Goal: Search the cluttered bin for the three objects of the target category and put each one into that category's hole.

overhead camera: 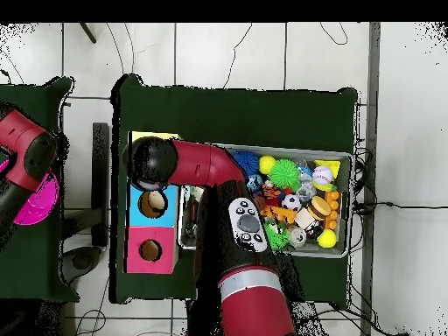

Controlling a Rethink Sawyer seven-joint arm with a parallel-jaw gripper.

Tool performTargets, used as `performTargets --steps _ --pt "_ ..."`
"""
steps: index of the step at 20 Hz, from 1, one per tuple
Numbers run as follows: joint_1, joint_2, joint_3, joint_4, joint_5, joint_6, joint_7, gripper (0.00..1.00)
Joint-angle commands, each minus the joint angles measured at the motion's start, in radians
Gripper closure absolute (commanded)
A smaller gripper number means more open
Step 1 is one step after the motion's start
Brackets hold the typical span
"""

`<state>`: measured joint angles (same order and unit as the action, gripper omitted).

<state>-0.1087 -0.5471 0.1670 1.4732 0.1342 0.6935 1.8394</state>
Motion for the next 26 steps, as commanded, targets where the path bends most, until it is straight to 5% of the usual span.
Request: performTargets --steps 1,10,21,26 --pt "-0.015 0.023 0.06 0.076 0.011 0.101 0.074 1.0" --pt "0.02 0.119 0.024 -0.05 -0.031 -0.105 0.105 1.0" --pt "0.048 0.12 -0.024 -0.062 -0.053 -0.205 0.131 1.0" --pt "0.072 0.09 -0.092 -0.032 -0.065 -0.074 0.144 1.0"
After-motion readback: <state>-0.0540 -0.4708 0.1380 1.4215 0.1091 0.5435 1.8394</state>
